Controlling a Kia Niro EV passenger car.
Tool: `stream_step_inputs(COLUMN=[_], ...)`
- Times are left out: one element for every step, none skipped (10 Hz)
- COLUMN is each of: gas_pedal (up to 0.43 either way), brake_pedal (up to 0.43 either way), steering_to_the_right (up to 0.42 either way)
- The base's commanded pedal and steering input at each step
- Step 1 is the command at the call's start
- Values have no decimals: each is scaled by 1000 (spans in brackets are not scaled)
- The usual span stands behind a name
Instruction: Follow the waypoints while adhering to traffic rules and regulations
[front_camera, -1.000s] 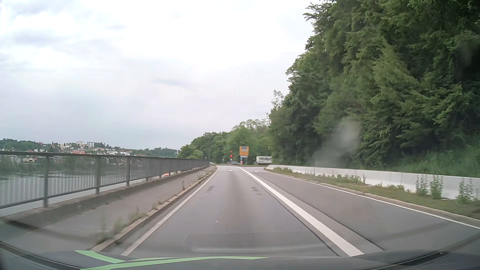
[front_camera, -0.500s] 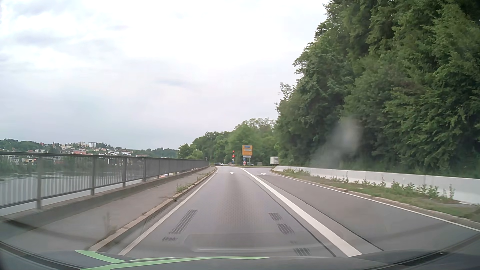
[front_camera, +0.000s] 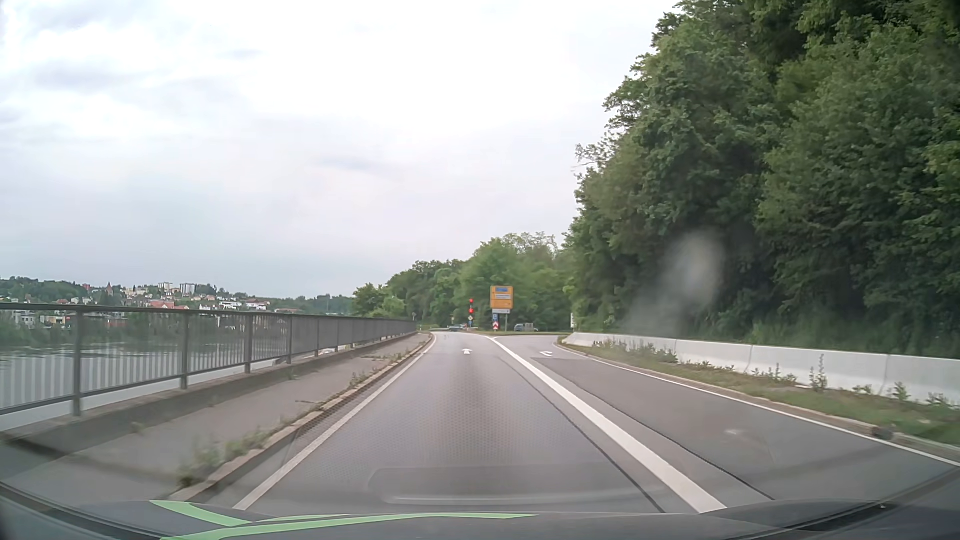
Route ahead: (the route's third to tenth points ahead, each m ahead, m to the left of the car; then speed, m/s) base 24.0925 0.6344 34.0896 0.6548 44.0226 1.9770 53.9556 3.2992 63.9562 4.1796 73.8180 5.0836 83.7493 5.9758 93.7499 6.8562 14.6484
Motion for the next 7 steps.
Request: stream_step_inputs(gas_pedal=[0,0,0,0,0,0,0], brake_pedal=[37,43,49,55,61,61,67], steering_to_the_right=[-4,-4,-4,-4,-4,-4,-4])
